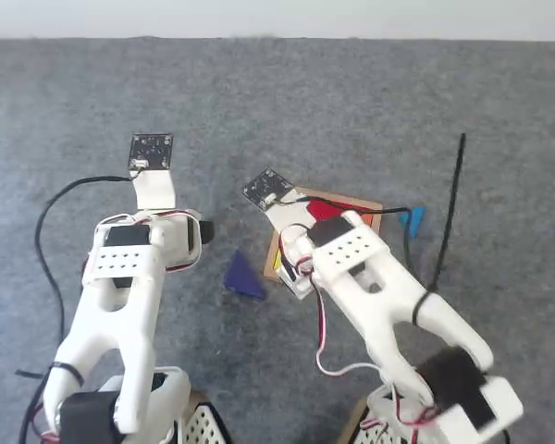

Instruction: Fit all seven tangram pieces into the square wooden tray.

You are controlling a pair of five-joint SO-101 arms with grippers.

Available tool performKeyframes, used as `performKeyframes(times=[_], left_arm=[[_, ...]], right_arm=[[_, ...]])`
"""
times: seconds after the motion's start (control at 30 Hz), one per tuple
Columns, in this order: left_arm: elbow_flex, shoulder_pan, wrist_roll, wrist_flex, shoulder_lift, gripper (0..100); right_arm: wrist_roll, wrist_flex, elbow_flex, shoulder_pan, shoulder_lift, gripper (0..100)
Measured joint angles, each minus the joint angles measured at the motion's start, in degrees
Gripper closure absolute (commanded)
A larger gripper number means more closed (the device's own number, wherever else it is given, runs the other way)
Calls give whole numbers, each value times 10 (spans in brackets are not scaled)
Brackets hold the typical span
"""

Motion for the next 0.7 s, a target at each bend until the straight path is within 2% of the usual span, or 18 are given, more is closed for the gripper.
performKeyframes(times=[0.57, 0.7], left_arm=[[0, 0, 0, 0, 0, 744], [0, 0, 0, 0, 0, 744]], right_arm=[[18, -3, -8, 44, 28, 889], [24, -3, -8, 44, 28, 836]])
